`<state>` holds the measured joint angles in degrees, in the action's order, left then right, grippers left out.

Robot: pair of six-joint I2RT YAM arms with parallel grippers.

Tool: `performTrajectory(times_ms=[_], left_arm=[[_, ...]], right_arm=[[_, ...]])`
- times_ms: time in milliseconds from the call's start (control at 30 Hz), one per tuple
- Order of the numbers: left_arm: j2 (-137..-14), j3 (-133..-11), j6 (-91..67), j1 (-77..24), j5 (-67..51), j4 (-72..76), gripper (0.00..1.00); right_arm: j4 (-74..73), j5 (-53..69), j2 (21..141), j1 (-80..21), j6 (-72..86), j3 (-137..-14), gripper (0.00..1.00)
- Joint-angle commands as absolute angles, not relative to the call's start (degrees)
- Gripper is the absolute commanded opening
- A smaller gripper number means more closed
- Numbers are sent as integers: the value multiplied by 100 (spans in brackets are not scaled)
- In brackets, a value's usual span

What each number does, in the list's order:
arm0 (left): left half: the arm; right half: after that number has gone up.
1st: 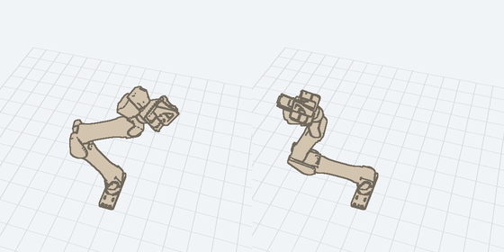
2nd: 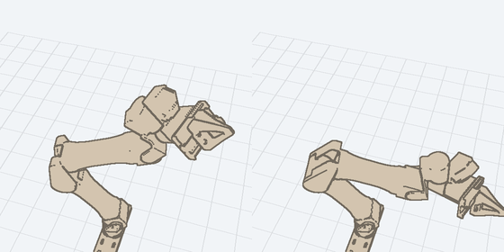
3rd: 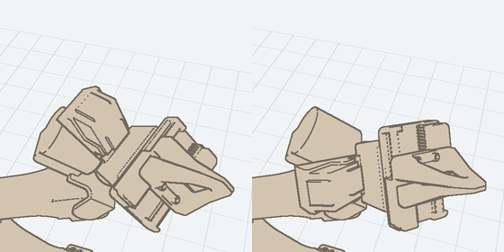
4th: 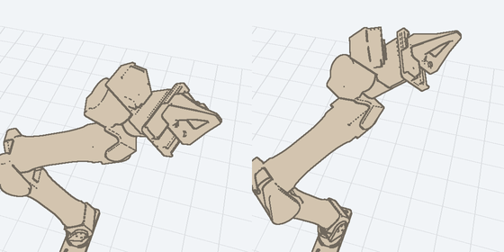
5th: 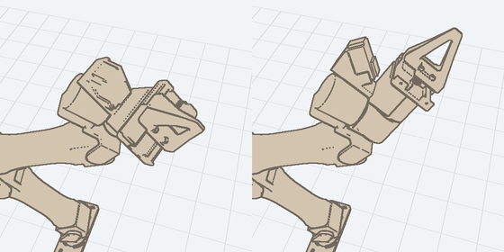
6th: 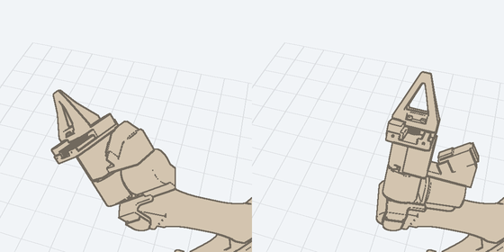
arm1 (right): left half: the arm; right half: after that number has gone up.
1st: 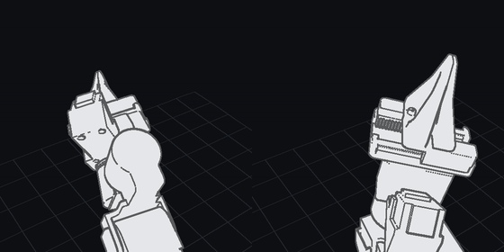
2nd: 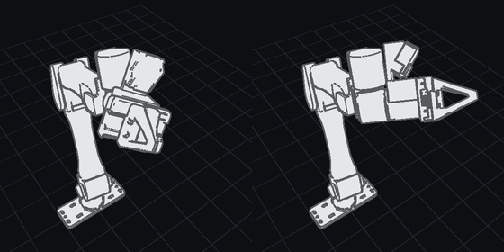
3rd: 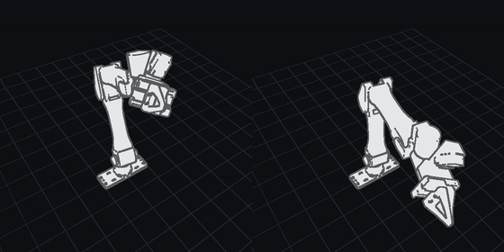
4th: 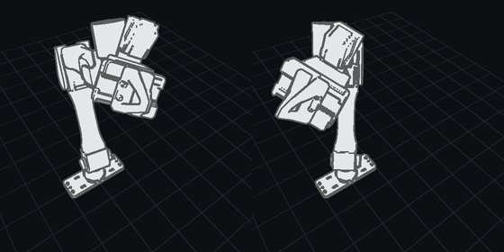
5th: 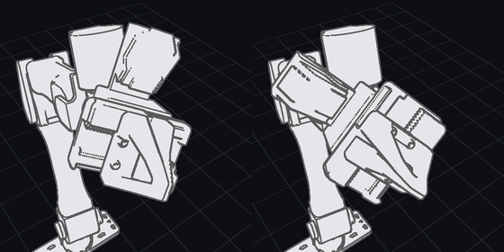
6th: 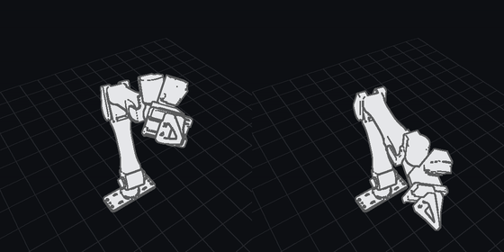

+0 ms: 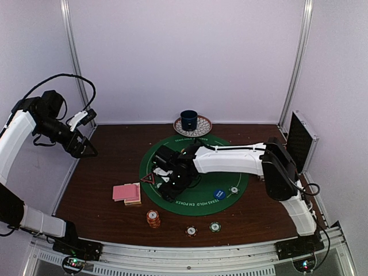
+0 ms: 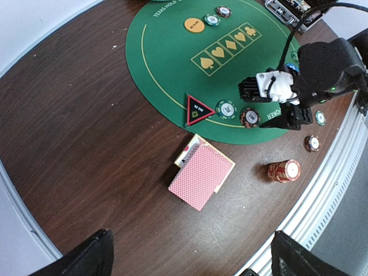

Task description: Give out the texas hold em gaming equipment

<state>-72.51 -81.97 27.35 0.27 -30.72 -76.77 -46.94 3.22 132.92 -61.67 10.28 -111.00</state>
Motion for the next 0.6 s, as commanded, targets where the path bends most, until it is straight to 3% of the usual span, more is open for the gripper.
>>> performTrajectory(times_ms=[0, 267, 567], left_arm=[[-7097, -8202, 2800, 18, -3113, -7677, 98], [-7110, -8104, 2856, 23, -3102, -7681, 97], [-7093, -8162, 2835, 18, -3122, -7687, 98]], right_arm=[[-4652, 356, 12256, -6350, 960, -10384, 72], [-4623, 469, 11325, -6988, 1100, -8747, 77], [-4562, 481, 11128, -7352, 1186, -8060, 80]])
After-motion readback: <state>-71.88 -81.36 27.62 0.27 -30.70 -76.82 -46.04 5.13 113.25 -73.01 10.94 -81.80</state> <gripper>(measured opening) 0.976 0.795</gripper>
